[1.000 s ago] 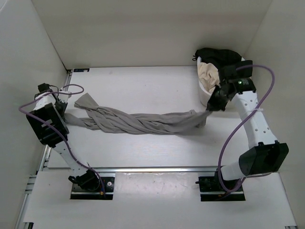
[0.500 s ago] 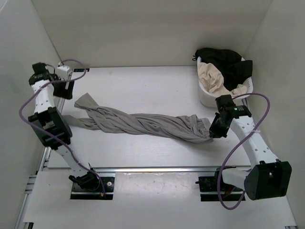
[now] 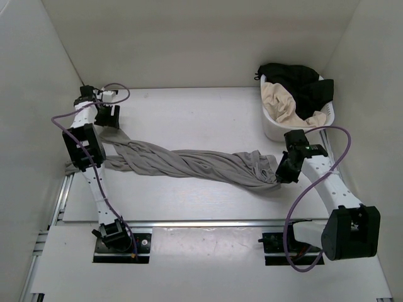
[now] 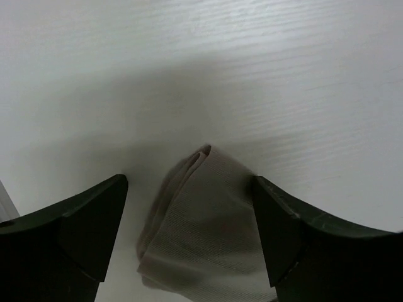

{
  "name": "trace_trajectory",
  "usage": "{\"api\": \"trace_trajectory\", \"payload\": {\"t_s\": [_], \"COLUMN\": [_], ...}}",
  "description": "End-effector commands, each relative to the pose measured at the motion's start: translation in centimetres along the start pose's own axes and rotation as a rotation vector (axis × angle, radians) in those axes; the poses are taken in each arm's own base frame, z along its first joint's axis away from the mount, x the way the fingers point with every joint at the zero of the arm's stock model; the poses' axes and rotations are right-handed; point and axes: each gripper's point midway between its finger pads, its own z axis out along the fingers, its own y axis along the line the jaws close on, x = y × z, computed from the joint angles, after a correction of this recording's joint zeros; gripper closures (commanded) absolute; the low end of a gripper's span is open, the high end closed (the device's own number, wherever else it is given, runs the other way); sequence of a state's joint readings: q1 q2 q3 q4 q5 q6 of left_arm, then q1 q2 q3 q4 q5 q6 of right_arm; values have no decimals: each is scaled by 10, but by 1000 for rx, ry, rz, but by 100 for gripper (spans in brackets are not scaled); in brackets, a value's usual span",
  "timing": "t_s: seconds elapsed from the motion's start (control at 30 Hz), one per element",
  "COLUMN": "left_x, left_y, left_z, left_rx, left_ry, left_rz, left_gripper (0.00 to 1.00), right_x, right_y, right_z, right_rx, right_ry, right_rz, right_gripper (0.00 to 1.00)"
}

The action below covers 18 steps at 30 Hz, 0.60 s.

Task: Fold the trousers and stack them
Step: Flatten the trousers out

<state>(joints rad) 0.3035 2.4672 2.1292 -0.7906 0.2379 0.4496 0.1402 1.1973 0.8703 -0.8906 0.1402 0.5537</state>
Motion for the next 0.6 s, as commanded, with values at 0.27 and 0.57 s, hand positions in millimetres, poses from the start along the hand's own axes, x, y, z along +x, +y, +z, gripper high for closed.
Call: {"api": "trace_trajectory", "payload": {"t_s": [0.27, 0.57], "left_x": [54, -93], "left_y": [3, 75], "left_z": [-15, -191], "left_rx": [-72, -433], "left_ry": [178, -210], "left_rz": [-15, 136], "left_gripper": [86, 86], "right_x": [-56, -206], "right_y": [26, -29], "right_z": [-8, -140], "right_rx": [-55, -29], "right_ry": [-77, -426], "right_rz": [-34, 254], "right_gripper": [100, 100]}}
